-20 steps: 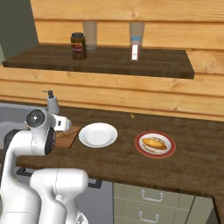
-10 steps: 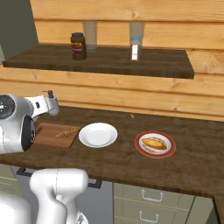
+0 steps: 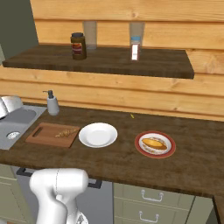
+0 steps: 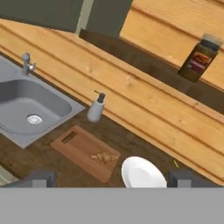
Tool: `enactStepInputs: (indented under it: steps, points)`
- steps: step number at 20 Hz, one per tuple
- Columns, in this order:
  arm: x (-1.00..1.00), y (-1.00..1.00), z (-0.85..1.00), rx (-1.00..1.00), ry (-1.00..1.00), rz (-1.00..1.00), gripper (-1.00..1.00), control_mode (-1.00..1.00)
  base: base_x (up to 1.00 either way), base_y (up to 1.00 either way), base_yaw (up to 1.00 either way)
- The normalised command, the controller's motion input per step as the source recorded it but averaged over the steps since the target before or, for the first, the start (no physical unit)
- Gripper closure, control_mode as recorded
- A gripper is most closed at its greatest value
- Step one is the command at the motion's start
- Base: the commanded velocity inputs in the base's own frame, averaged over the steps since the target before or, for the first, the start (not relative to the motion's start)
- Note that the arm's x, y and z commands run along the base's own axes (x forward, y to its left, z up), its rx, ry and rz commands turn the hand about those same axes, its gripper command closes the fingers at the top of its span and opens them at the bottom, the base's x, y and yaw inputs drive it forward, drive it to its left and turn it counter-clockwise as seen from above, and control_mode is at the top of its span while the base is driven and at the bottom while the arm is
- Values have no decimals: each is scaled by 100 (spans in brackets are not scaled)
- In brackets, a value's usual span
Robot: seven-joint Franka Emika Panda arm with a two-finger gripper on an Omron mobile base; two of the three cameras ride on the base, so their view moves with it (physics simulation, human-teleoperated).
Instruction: From the different types of pastries on the counter, select a croissant and place it on the cutting board. Then retrieve a jar of jam from the cabinet and place it alongside the croissant on the cutting board.
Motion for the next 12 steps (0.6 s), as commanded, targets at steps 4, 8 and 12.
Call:
enactStepInputs:
  steps: [4,8,12]
  points:
    - [-100,-23,-71,25,-56,0,-100,-100,0,0,0]
    - [-100,-34,-56,47,-44,0,-100,-100,0,0,0]
    - [-100,-49,-38,36,-34,0,-100,-100,0,0,0]
